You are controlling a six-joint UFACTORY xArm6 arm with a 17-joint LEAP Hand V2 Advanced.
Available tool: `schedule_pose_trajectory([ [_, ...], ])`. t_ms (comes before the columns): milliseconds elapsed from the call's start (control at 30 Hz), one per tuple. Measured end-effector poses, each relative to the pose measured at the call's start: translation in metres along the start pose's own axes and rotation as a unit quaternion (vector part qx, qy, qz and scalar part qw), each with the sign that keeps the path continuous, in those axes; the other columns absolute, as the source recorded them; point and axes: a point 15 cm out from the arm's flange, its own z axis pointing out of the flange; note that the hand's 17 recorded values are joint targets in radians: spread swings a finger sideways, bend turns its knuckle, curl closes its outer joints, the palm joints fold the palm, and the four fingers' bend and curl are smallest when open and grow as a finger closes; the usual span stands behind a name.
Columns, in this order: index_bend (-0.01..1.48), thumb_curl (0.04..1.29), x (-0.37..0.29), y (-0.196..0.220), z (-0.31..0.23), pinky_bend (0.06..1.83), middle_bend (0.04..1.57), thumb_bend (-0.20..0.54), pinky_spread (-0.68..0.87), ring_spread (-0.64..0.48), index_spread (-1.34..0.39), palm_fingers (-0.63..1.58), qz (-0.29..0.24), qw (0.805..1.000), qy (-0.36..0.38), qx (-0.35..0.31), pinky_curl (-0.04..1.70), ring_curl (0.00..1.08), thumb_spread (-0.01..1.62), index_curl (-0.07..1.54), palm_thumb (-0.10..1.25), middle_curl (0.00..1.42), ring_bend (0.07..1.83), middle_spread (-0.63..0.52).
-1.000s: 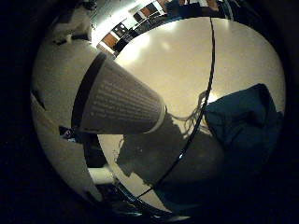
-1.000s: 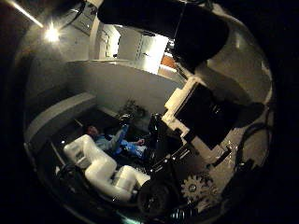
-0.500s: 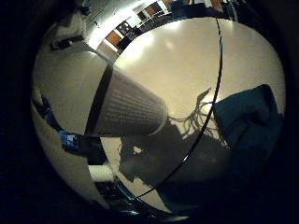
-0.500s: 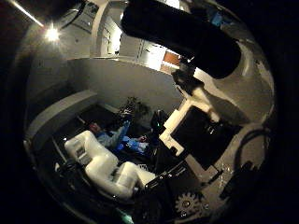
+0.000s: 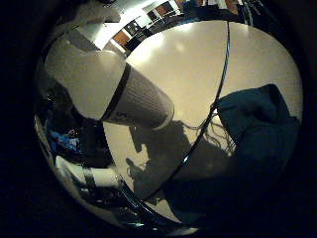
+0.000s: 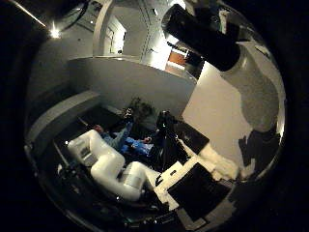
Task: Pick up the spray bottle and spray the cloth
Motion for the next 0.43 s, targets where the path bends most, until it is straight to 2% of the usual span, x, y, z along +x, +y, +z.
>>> schedule_pose_trajectory([
  [233,0.35,0.43,0.018,-0.011,-0.057,0.99,0.57,-0.025,0.25,-0.10,-0.34,0.23,-0.004,0.999,0.047,0.026,0.31,0.39,1.02,0.48,0.71,0.48,0.80,-0.09],
  [433,0.34,0.42,0.008,-0.012,-0.095,0.99,0.54,-0.024,0.26,-0.10,-0.33,0.27,-0.010,0.998,0.054,0.043,0.24,0.38,1.02,0.47,0.71,0.47,0.76,-0.09],
])
